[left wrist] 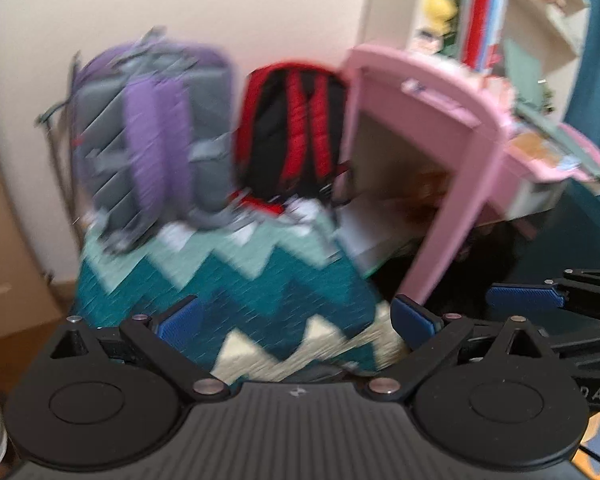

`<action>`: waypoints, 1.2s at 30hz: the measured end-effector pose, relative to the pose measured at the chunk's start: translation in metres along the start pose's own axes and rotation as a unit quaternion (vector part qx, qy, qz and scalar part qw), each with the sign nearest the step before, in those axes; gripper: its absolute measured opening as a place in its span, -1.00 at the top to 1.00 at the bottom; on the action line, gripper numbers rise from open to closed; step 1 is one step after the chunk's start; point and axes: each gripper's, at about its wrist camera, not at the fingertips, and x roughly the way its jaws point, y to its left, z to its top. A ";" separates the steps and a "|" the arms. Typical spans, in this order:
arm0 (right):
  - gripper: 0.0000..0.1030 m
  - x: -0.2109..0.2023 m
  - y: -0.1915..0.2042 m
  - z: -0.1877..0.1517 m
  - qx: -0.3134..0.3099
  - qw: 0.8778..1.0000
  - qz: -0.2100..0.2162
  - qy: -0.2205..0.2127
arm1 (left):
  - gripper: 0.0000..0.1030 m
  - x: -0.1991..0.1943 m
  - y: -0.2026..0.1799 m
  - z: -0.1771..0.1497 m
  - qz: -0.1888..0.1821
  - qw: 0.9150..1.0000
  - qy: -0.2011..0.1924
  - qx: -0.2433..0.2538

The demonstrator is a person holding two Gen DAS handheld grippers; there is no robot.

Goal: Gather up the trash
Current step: 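Move both tools down toward the trash on the floor by the bed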

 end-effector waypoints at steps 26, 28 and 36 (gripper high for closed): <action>0.06 0.342 0.036 -0.272 0.069 0.912 0.021 0.404 | -0.95 0.229 0.269 -0.208 0.149 0.936 0.303 -0.100; 0.06 0.361 0.032 -0.295 0.086 0.893 0.011 0.441 | -0.95 0.246 0.290 -0.229 0.147 0.921 0.338 -0.125; 0.06 0.413 0.022 -0.378 0.103 0.833 -0.010 0.543 | -0.94 0.306 0.328 -0.315 0.147 0.869 0.452 -0.136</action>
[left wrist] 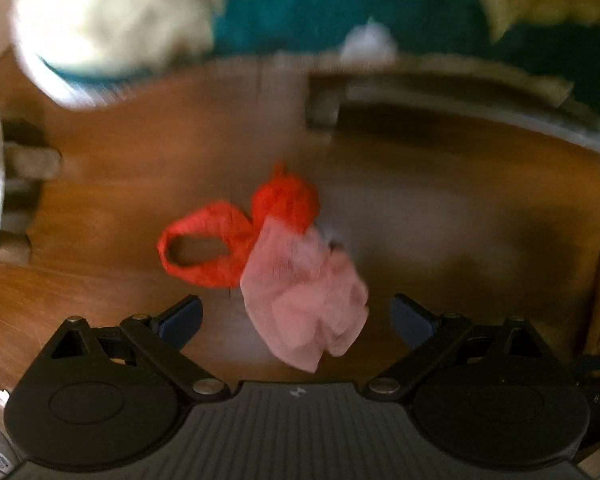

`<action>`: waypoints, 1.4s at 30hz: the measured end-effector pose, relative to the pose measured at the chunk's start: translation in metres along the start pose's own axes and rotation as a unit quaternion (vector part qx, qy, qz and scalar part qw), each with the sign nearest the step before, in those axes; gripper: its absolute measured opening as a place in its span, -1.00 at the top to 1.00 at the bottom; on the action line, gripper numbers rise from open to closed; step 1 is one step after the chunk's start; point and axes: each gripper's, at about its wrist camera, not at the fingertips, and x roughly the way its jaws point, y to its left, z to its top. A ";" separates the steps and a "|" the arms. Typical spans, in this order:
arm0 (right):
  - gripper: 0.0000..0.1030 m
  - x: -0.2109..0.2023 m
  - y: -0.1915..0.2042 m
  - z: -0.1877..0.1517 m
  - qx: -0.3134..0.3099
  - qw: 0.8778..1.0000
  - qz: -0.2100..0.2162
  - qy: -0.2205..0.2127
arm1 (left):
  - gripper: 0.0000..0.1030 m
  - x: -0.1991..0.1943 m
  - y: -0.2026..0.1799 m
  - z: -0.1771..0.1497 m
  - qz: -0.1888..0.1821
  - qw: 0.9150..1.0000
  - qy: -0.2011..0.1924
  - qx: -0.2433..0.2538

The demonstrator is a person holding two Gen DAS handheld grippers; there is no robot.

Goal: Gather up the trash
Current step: 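Move both tools down toward the trash on the floor by the bed, then grasp the pink mesh bath puff with left tool while right tool grasps brown snack wrapper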

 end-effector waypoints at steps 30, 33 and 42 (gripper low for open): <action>0.06 0.122 0.003 0.016 -0.100 0.988 0.030 0.111 | -0.82 0.132 -0.022 0.004 0.009 0.994 0.107 0.038; 0.06 0.124 0.011 0.007 -0.166 0.981 0.016 0.099 | -0.75 0.133 -0.023 0.003 0.006 0.994 0.105 0.033; 0.11 0.136 0.022 -0.005 -0.207 0.975 0.015 0.075 | -0.06 0.145 -0.023 0.003 -0.011 0.993 0.117 0.028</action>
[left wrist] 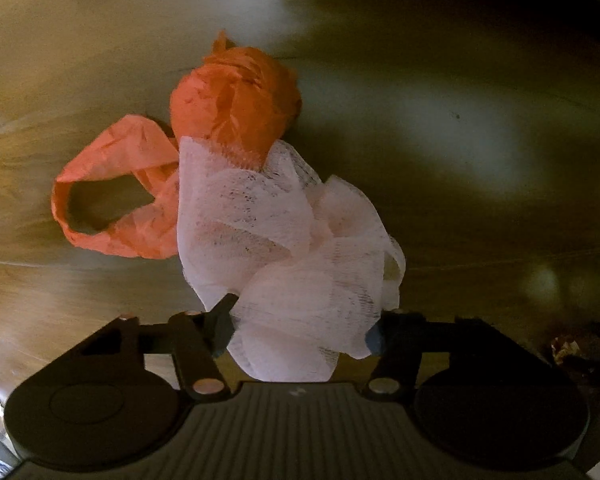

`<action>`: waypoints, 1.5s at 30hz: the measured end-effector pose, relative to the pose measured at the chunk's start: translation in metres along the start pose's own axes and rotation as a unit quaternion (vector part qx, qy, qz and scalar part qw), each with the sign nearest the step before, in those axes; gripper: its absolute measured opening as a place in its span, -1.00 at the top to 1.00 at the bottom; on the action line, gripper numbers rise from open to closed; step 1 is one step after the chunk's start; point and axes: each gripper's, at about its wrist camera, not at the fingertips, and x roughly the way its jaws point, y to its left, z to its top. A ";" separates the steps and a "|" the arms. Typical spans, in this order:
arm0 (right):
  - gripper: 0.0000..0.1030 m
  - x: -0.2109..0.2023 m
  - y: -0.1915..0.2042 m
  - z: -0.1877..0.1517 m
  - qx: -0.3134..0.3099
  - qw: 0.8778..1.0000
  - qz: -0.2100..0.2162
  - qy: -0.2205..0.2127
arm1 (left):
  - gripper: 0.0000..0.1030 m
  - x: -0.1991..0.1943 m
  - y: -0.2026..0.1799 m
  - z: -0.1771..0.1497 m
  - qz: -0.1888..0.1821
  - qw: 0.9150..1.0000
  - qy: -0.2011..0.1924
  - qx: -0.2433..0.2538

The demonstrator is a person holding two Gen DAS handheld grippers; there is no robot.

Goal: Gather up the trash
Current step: 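Grasp the pink mesh bath puff with left tool while right tool grasps brown snack wrapper, then lift the mesh puff and wrapper with both tools over the teal bin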

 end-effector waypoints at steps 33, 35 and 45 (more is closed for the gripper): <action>0.66 -0.294 0.031 -0.053 0.060 0.951 -0.056 -0.297 | 0.71 -0.282 -0.095 -0.091 -0.064 0.948 -0.253 0.180; 0.66 -0.328 0.034 -0.074 0.065 0.937 -0.063 -0.338 | 0.71 -0.310 -0.104 -0.110 -0.070 0.938 -0.286 0.182; 0.66 -0.466 0.052 -0.205 0.070 0.847 -0.113 -0.515 | 0.71 -0.444 -0.171 -0.211 -0.089 0.876 -0.423 0.213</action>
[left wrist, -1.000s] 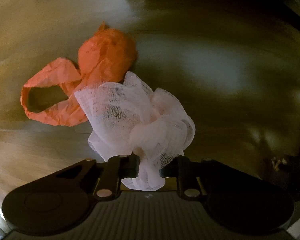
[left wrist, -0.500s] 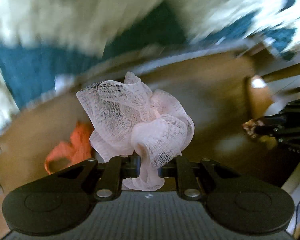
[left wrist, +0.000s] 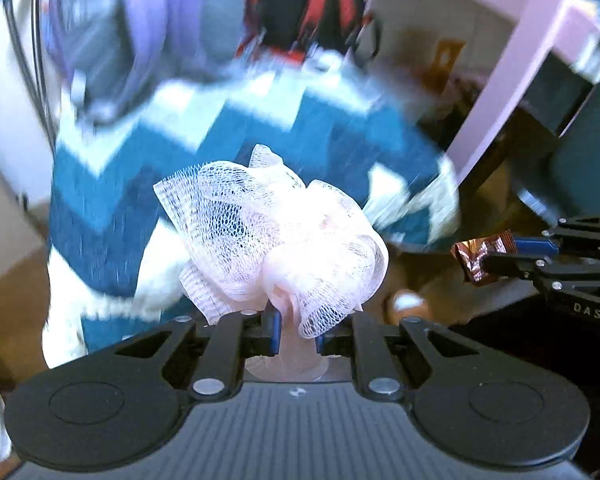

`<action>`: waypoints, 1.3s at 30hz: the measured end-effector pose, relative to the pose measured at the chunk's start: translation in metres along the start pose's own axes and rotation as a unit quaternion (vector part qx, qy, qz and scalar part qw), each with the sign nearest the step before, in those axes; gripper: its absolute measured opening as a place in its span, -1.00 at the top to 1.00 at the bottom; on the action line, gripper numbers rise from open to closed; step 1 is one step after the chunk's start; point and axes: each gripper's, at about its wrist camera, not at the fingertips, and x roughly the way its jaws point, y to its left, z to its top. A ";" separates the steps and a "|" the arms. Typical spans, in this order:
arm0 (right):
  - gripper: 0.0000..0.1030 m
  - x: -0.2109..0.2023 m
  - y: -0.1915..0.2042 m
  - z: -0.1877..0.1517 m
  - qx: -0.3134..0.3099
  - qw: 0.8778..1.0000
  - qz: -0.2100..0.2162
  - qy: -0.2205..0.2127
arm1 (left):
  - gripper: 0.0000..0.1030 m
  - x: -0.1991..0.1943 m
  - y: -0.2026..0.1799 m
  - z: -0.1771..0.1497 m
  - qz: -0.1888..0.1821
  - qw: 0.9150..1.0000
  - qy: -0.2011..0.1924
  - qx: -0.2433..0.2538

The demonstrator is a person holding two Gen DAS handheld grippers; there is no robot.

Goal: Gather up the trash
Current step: 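Lift the mesh puff and wrapper with both tools over the teal bin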

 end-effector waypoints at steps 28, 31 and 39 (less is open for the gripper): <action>0.66 -0.334 -0.162 0.012 0.082 0.927 -0.204 -0.305 | 0.70 -0.140 -0.316 0.134 -0.094 0.965 -0.212 0.121; 0.66 -0.350 -0.187 0.009 0.100 0.916 -0.239 -0.307 | 0.70 -0.132 -0.346 0.155 -0.112 0.962 -0.212 0.128; 0.66 -0.348 -0.237 -0.003 0.142 0.910 -0.272 -0.278 | 0.70 -0.101 -0.432 0.197 -0.153 0.954 -0.198 0.165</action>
